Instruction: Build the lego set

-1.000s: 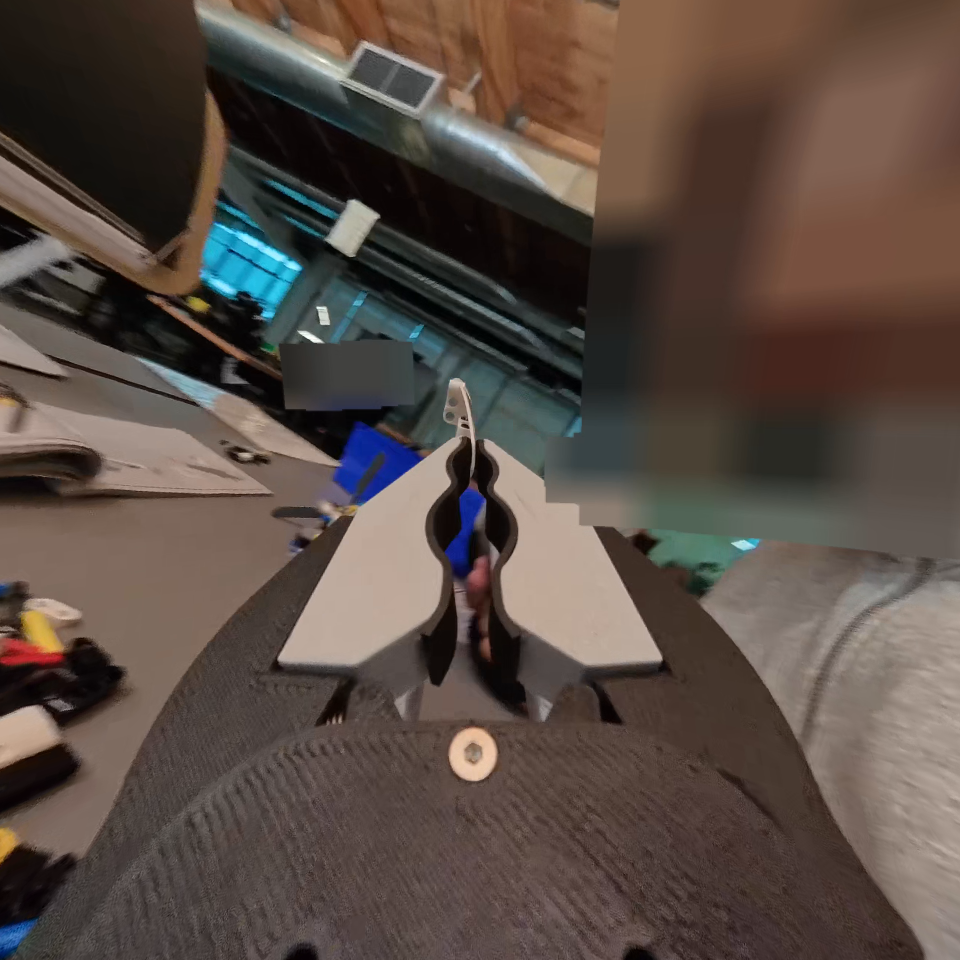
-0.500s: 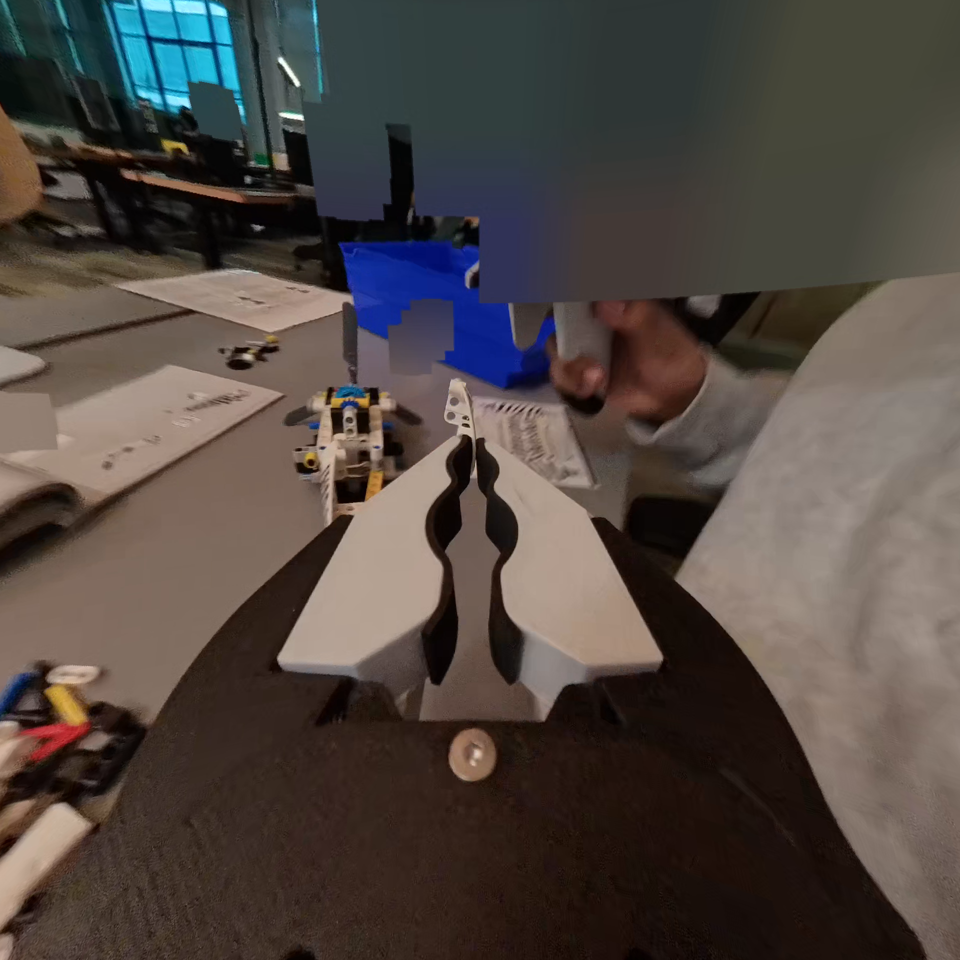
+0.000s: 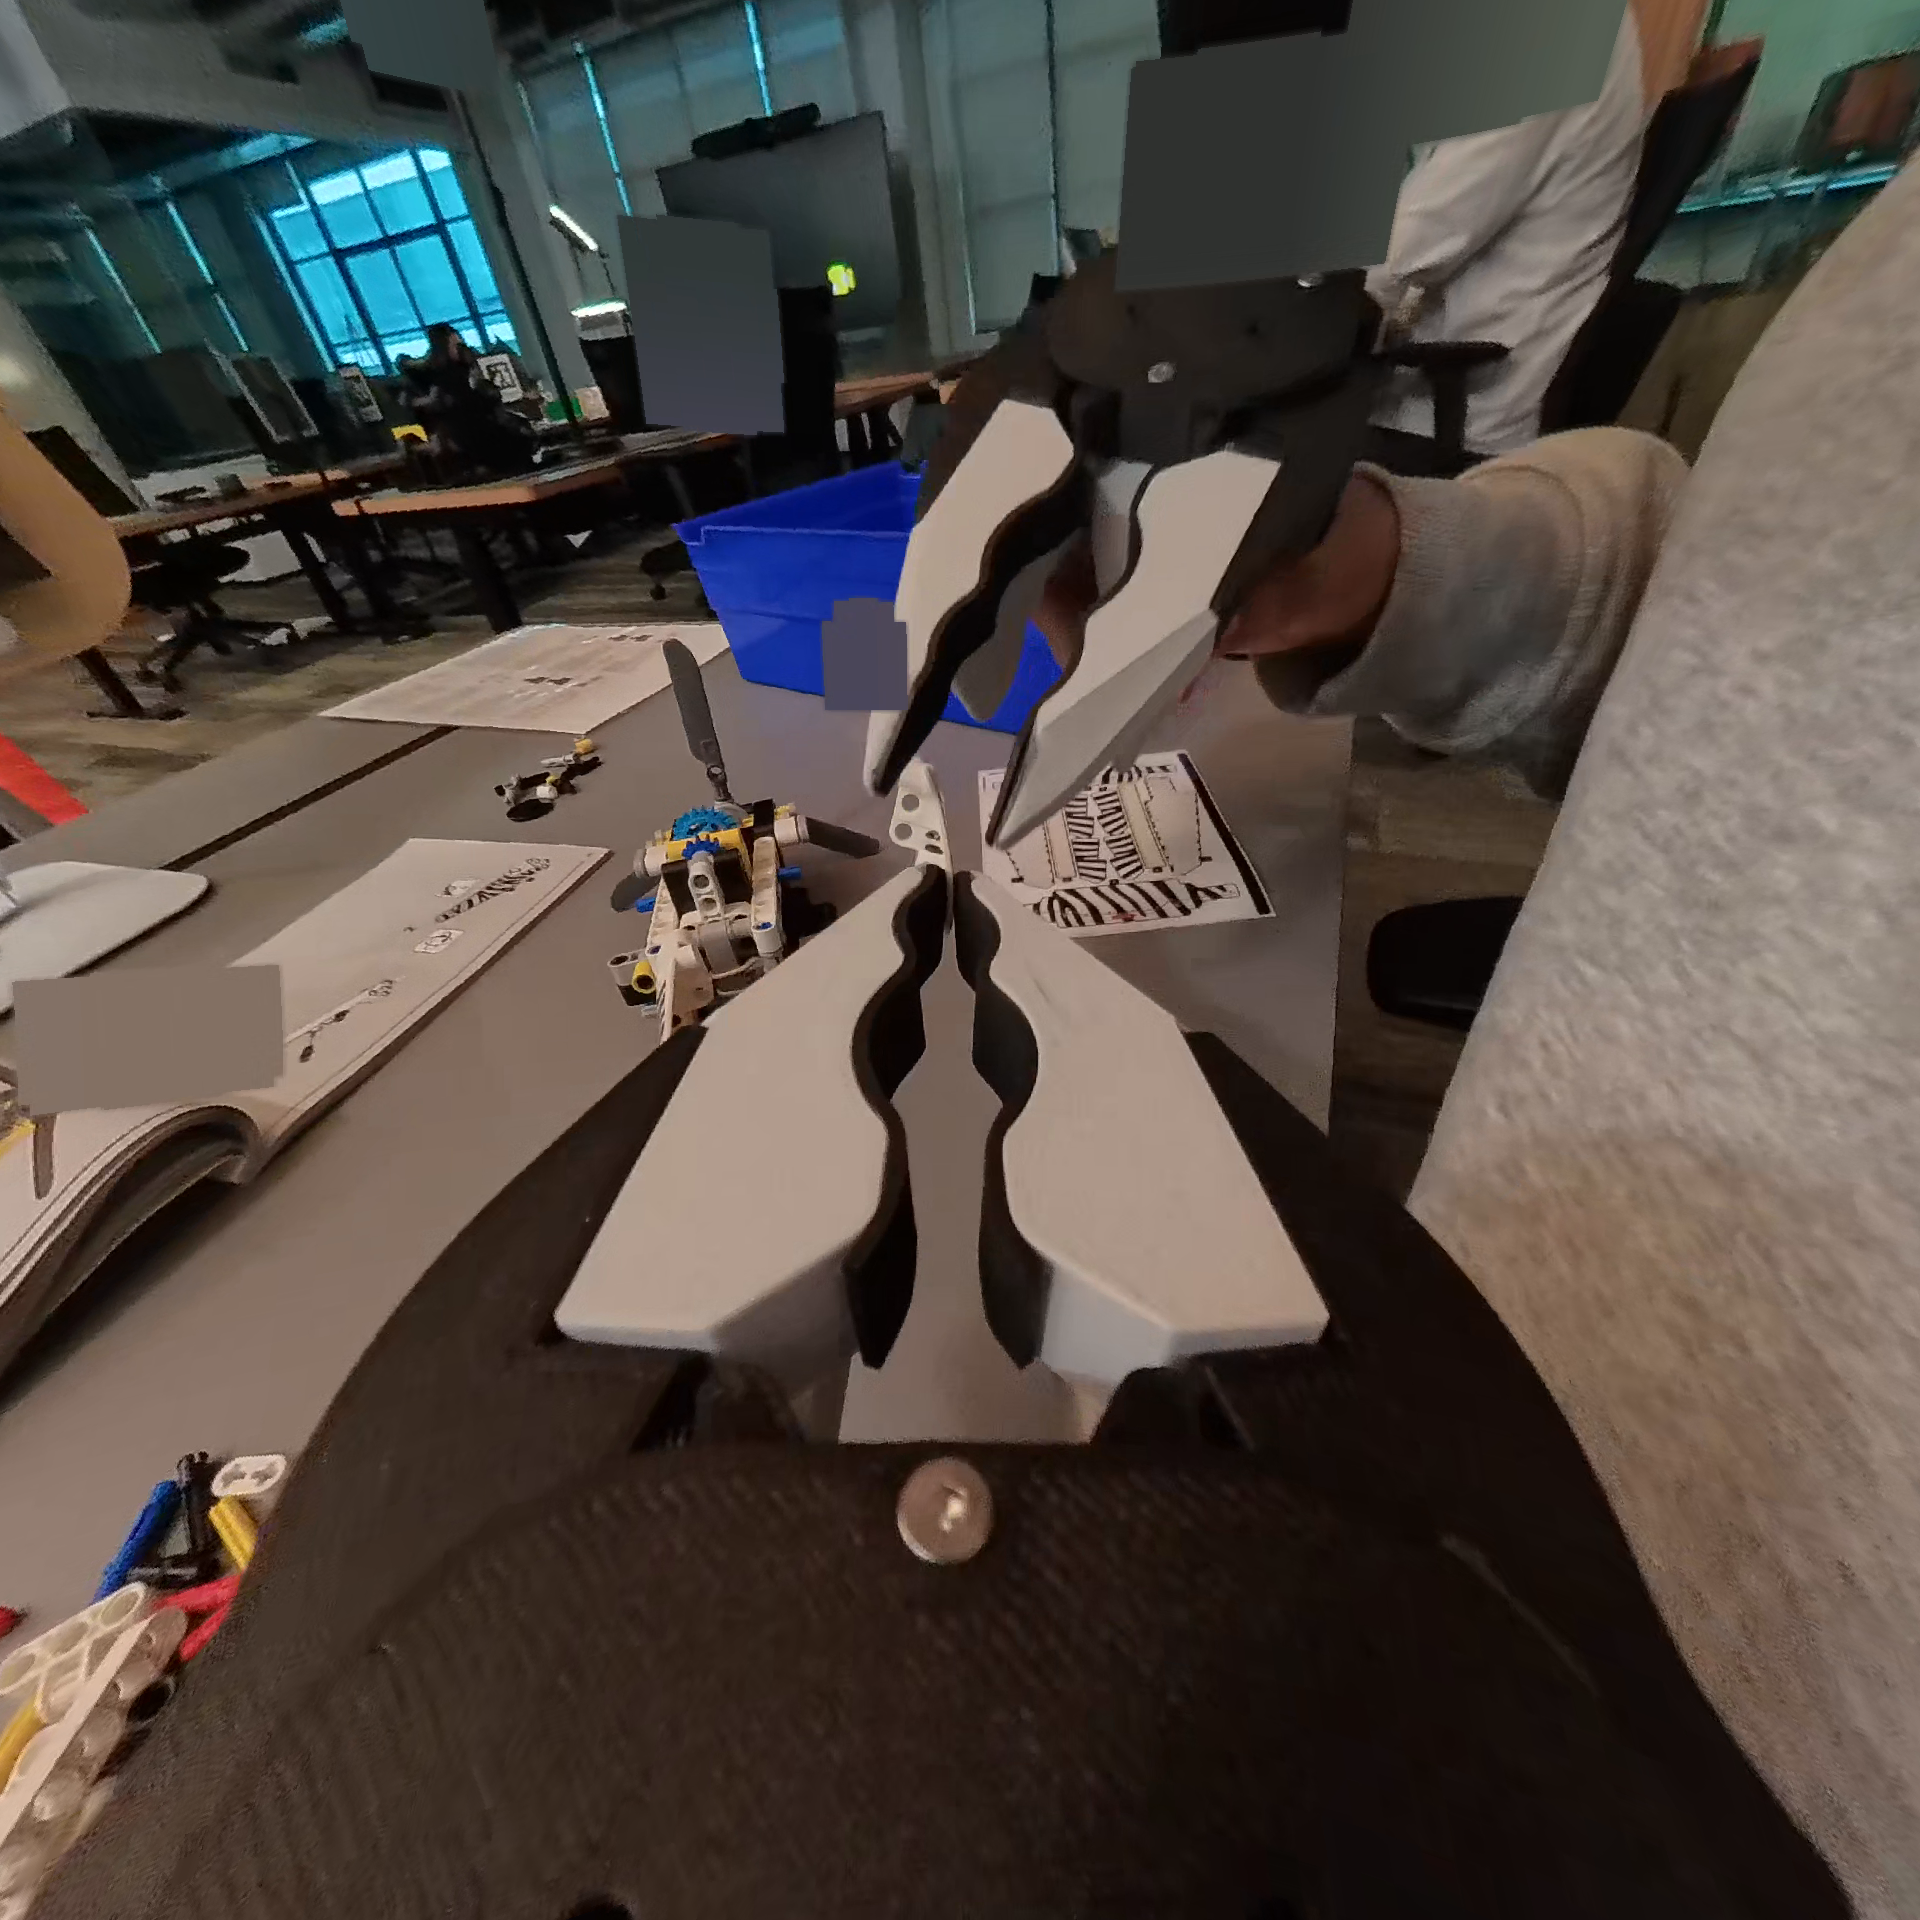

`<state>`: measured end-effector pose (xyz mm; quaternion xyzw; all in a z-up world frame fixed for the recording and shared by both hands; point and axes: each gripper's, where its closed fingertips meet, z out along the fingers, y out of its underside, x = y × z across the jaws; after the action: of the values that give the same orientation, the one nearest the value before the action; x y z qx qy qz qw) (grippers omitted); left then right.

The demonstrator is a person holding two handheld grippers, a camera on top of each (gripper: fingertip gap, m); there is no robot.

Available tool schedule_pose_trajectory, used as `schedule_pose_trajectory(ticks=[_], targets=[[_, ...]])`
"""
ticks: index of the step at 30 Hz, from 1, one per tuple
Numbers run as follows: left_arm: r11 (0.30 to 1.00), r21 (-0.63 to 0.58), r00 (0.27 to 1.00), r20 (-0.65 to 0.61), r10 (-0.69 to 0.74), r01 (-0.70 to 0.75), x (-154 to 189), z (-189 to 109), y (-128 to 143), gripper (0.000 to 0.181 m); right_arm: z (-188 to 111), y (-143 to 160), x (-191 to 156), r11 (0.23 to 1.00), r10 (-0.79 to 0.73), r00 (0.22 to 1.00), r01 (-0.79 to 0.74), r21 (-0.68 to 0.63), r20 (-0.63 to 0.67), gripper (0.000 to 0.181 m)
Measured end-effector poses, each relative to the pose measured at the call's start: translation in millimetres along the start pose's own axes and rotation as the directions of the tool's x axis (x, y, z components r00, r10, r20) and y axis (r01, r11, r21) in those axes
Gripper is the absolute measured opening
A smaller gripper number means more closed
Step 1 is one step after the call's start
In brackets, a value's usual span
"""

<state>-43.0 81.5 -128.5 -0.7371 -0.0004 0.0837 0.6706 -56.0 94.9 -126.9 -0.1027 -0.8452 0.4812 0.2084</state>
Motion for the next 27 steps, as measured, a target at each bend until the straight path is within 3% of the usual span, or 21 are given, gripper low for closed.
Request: schedule_pose_trajectory(ticks=[5, 11, 17, 27], targets=[[0.999, -0.003, 0.999, -0.01, -0.037, 0.037, -4, -2, 0, 0.0, 12, 10, -6, 0.977, -0.12, 0.987, 0.136, -0.166, 0.102, 0.028], [0.998, 0.013, 0.998, -0.019, -0.061, 0.061, -8, -6, 0, 0.0, 19, 20, 0, 0.925, -0.196, 0.963, 0.245, -0.29, 0.186, 0.01], [0.999, -0.003, 0.999, -0.003, -0.053, 0.053, -12, -9, 2, 0.0, 28, 24, 0, 0.888, -0.246, 0.941, 0.315, -0.334, 0.232, 0.005], [0.977, 0.047, 0.978, -0.036, -0.206, 0.207, -26, -19, -1, 0.0, 33, 32, 13, 0.838, -0.263, 0.931, 0.351, -0.418, 0.253, 0.01]])
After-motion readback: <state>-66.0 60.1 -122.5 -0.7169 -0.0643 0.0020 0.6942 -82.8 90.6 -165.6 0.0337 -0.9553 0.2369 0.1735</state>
